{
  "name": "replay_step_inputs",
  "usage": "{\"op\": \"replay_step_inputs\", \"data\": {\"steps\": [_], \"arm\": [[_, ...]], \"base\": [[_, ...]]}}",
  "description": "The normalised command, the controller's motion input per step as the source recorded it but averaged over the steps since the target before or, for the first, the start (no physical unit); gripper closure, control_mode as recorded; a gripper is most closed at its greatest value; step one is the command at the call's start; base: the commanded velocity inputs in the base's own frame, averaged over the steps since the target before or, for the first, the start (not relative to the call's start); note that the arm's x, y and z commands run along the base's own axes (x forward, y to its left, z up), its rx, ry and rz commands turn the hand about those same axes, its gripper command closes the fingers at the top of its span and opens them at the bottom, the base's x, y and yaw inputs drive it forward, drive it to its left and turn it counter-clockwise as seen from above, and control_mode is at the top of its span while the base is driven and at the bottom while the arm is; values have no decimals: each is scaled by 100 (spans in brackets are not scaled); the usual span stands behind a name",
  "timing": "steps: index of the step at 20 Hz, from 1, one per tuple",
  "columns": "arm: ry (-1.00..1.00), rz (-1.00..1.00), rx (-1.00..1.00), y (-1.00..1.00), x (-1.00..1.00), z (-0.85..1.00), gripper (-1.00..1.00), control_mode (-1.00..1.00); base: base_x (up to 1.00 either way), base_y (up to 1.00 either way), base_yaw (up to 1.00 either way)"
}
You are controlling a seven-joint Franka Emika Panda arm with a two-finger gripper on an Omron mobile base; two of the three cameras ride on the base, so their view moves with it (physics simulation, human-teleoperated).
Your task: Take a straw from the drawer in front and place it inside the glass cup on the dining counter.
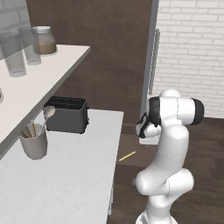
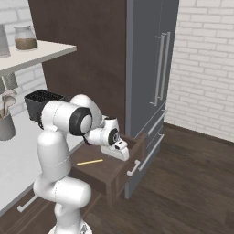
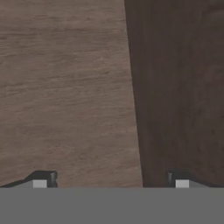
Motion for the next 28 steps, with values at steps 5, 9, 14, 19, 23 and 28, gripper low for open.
{"op": "replay_step_inputs", "data": {"steps": [5,9,14,19,23,28], "arm": [[0,1,-8,-71,-8,-11,-100,-100],[0,0,-6,-100,-49,0,-100,-100],[0,0,-2,-98,-55,1,-100,-100],[-8,0,4,25,-15,46,-100,-100],[-15,-4,0,97,0,46,-100,-100],[-11,-7,0,79,0,15,-100,-100]], "base": [[0,0,0],[0,0,0],[0,0,0],[0,0,0],[0,0,0],[0,0,0]]}}
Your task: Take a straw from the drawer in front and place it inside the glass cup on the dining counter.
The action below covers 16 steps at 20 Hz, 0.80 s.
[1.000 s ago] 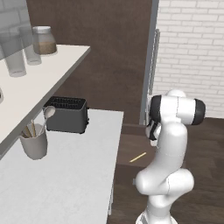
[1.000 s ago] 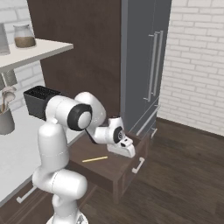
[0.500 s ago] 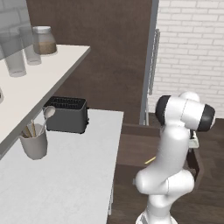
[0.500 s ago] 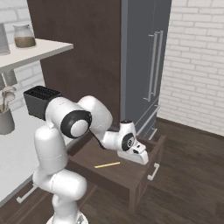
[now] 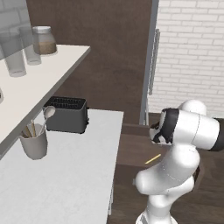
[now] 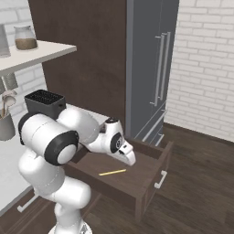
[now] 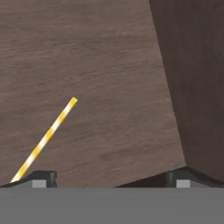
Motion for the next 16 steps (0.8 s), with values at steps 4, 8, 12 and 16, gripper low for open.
{"op": "replay_step_inputs", "data": {"steps": [4,8,12,16], "arm": [[-1,-11,0,9,2,0,-100,-100],[0,-13,0,0,22,-4,-100,-100],[0,-11,0,0,43,-8,-100,-100],[0,-8,1,0,37,-23,-100,-100]], "base": [[0,0,0],[0,0,0],[0,0,0],[0,0,0]]}}
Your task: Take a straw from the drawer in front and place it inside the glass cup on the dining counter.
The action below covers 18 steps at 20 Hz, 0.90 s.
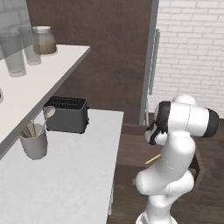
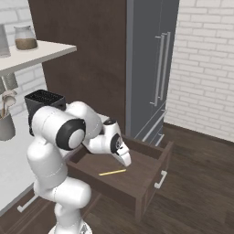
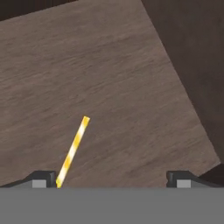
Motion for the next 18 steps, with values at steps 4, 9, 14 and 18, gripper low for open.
{"op": "replay_step_inputs", "data": {"steps": [4,9,14,18], "arm": [[0,-3,3,0,16,-32,-100,-100],[0,0,3,0,3,-37,-100,-100],[0,0,2,0,3,-36,-100,-100],[0,0,1,0,6,-34,-100,-100]], "base": [[0,0,0],[0,0,0],[0,0,0],[0,0,0]]}}
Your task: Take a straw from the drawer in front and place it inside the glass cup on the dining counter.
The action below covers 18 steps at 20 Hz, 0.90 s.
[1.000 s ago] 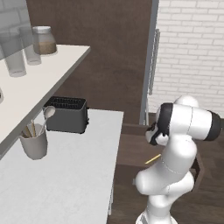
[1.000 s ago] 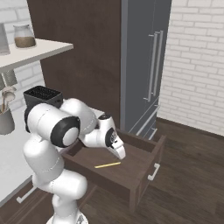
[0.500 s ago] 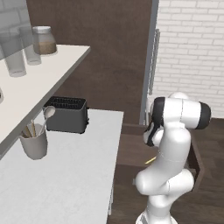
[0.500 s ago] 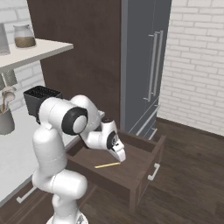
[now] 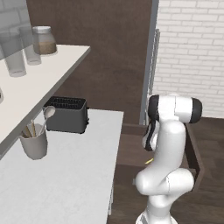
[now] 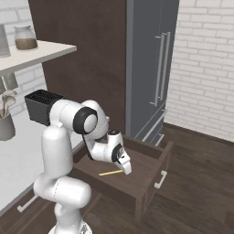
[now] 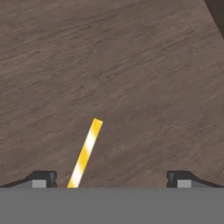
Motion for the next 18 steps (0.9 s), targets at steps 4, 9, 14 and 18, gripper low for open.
{"op": "replay_step_inputs", "data": {"steps": [4,9,14,18], "arm": [[0,0,2,0,19,-20,-100,-100],[0,0,3,-1,42,-11,-100,-100],[0,0,2,-7,29,-14,-100,-100],[0,0,0,-20,0,-21,-100,-100]], "base": [[0,0,0],[0,0,0],[0,0,0],[0,0,0]]}}
